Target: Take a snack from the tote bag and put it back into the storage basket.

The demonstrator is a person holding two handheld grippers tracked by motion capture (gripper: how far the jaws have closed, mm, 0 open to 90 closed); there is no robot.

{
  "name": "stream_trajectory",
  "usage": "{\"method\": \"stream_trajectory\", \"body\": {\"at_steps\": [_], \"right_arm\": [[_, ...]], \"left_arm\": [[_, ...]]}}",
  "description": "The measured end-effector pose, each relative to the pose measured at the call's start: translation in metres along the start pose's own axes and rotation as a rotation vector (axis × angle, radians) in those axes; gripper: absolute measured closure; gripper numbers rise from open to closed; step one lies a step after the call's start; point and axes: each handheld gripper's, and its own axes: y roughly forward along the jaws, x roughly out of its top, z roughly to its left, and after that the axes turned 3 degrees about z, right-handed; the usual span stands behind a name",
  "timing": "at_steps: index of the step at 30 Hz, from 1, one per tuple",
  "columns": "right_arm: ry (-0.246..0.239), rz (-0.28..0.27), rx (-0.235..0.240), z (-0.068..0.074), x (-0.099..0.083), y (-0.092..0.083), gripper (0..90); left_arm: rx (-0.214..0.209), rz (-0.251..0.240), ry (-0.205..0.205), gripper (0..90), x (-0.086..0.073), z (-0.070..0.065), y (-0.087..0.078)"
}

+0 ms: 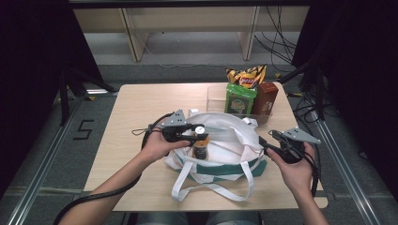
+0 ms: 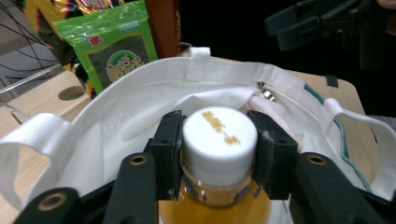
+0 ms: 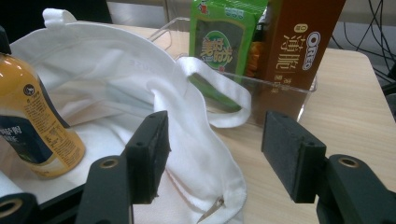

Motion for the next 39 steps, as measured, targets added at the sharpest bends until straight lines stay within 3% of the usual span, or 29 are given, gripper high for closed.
{"method": "stream_trajectory", "body": {"at_steps": [3,6,7,10,11,12,13,15,17,19,22,28,32,35,39], "right_arm": [[-0.001,-0.001,0.007,0.0,0.0,0.0,42.2],[0.021,0.011,0.002,0.001,0.0,-0.001,42.2],[-0.001,0.001,0.003,0.0,0.0,0.0,42.2],[-0.002,0.011,0.004,0.002,0.0,0.0,42.2],[0.009,0.001,0.008,0.003,0.0,0.001,42.2],[-0.031,-0.005,0.016,-0.001,0.001,0.0,42.2],[-0.027,-0.016,0.001,0.0,0.001,0.0,42.2],[-0.011,-0.001,0.015,-0.001,0.001,-0.001,42.2],[-0.036,-0.012,-0.003,-0.004,0.0,0.001,42.2],[0.004,0.001,0.006,-0.002,-0.001,0.002,42.2],[-0.022,-0.001,0.009,-0.003,0.0,0.002,42.2],[-0.02,0.002,0.011,-0.002,0.0,0.002,42.2],[0.023,0.006,0.018,0.001,-0.001,0.002,42.2],[-0.002,0.0,0.016,-0.002,-0.001,0.002,42.3],[0.001,0.002,0.013,-0.001,-0.001,0.002,42.3]], "left_arm": [[0.127,-0.026,-0.015,37.5,0.001,-0.013,-0.003],[0.198,-0.066,-0.04,33.5,-0.001,-0.032,-0.003],[0.22,-0.07,-0.04,33.2,-0.002,-0.037,-0.002],[0.292,-0.088,-0.055,38.6,-0.005,-0.044,0.002],[0.316,-0.092,-0.069,42.4,-0.007,-0.043,0.003],[0.344,-0.083,-0.089,45.5,-0.01,-0.043,0.003],[0.356,-0.081,-0.108,47.2,-0.012,-0.043,0.003],[0.349,-0.087,-0.148,48.5,-0.016,-0.046,0.004],[0.356,-0.095,-0.129,51.6,-0.017,-0.049,0.005],[0.369,-0.109,-0.125,58.0,-0.016,-0.051,0.005],[0.37,-0.105,-0.135,58.5,-0.015,-0.05,0.005],[0.341,-0.105,-0.158,58.7,-0.01,-0.045,0.003],[0.322,-0.124,-0.16,58.7,0.001,-0.045,-0.001],[0.314,-0.14,-0.161,58.7,0.011,-0.041,-0.005],[0.314,-0.156,-0.151,58.7,0.025,-0.036,-0.008]]}}
